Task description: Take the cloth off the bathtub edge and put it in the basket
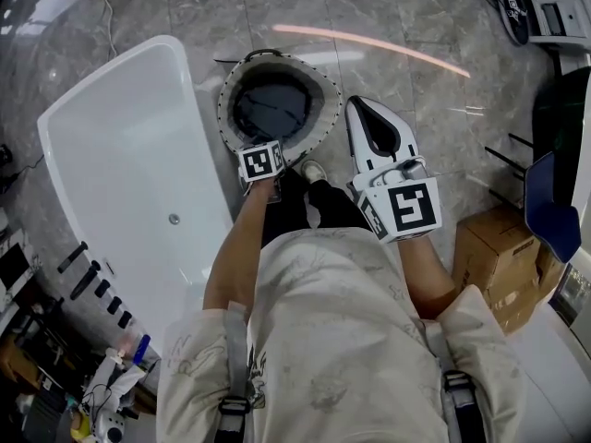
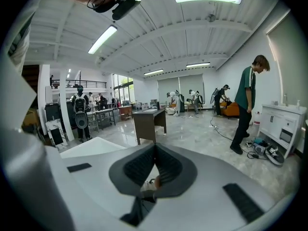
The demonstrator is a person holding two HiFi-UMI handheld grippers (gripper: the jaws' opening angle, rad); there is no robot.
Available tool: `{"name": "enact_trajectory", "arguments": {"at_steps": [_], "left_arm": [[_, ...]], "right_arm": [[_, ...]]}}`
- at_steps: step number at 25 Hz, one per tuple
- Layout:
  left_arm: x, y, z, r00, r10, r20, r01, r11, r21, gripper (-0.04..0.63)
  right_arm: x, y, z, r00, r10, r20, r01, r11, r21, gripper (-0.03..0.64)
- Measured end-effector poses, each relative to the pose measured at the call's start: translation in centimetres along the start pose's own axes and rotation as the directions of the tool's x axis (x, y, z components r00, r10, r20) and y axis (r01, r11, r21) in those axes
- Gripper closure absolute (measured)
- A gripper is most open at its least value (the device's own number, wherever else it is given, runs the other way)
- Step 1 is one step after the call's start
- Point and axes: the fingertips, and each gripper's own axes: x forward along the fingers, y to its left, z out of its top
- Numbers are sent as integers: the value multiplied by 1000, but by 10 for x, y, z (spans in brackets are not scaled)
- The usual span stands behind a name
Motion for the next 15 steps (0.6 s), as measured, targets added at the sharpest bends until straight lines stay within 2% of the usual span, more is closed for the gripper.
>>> {"name": "enact_trajectory", "arguments": {"at_steps": [9, 15], "left_arm": [[-61, -16, 4, 987, -5, 163, 13, 999, -47, 394], [-113, -37, 17, 954, -28, 299, 49, 997, -60, 394]], "right_arm": [[-22, 9, 7, 997, 59, 40, -58, 998, -26, 629], [-40, 17, 19, 994, 85, 73, -81, 995, -57, 629]]}}
